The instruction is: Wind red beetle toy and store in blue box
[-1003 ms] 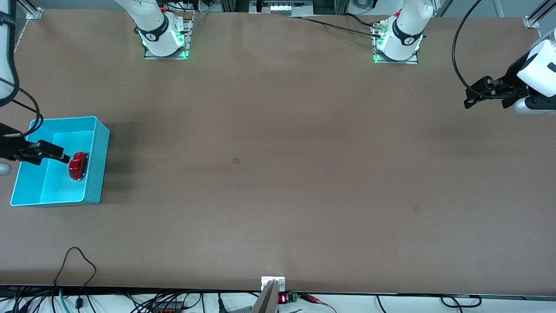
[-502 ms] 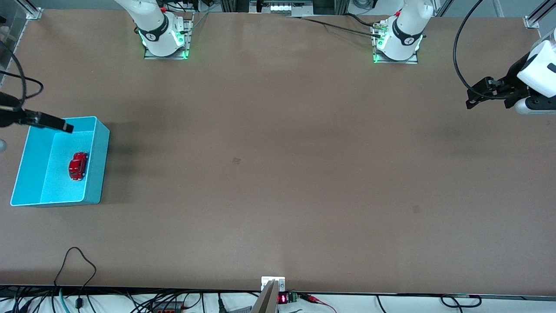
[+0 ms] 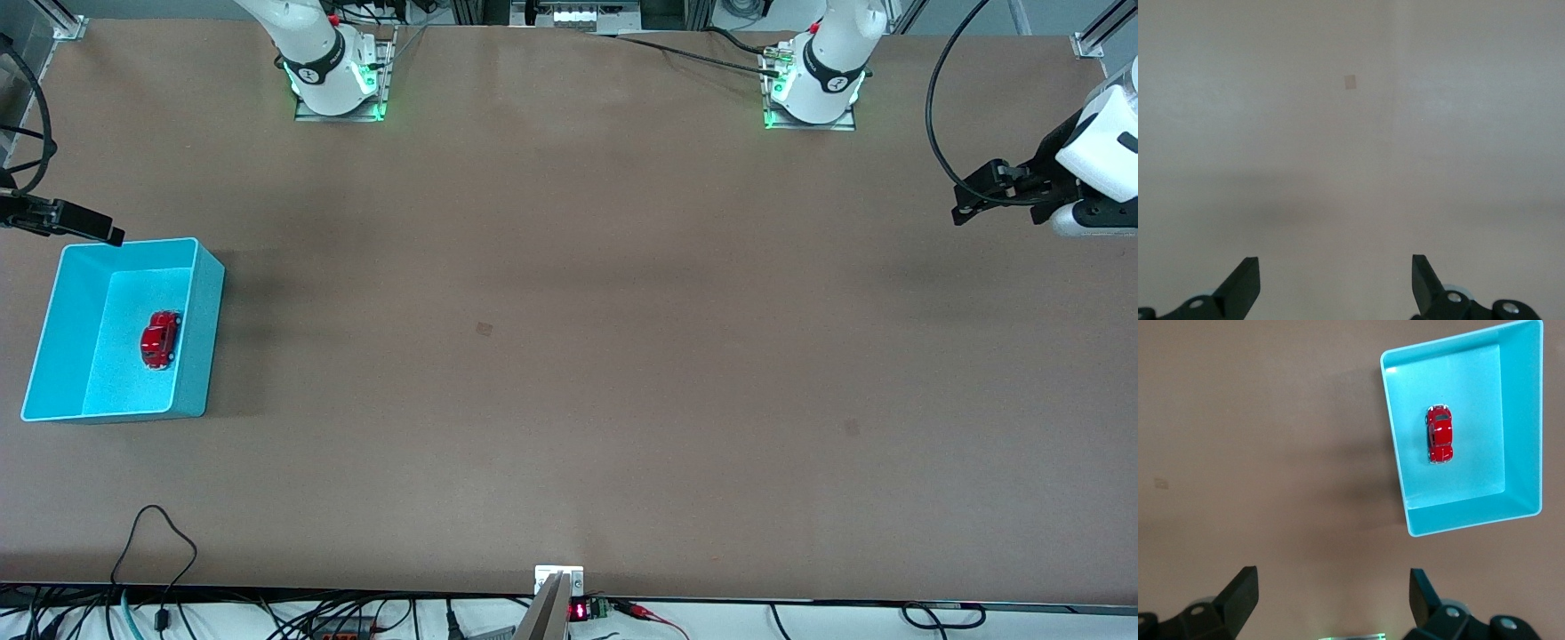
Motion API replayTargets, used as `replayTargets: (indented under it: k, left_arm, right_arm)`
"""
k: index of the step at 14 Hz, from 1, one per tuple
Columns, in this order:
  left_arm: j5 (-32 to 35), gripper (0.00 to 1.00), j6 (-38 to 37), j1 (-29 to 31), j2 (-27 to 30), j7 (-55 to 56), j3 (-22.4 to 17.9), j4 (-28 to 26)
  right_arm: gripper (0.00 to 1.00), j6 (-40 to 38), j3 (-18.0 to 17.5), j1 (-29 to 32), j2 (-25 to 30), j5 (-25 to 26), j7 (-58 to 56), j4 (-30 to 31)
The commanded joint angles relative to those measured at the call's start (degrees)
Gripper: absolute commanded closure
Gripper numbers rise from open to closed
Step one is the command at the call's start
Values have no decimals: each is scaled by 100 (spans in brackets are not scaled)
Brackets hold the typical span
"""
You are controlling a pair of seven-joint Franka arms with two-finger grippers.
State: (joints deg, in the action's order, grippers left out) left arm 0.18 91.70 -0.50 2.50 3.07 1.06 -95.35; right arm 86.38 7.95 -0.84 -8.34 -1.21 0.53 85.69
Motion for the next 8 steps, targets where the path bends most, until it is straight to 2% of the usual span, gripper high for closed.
replayTargets:
  k: [1, 4, 8]
  left_arm:
    - [132, 0, -47, -38, -92, 45, 8, 183]
    - [132, 0, -47, -38, -92, 45, 8, 183]
    - [132, 0, -47, -38, -101, 36, 8, 183]
  right_arm:
    - [0, 492, -66, 75, 376, 94, -158, 570]
    - [0, 907, -75, 49, 746, 94, -158, 1168]
    - [0, 855, -101, 31, 887, 103, -263, 1179]
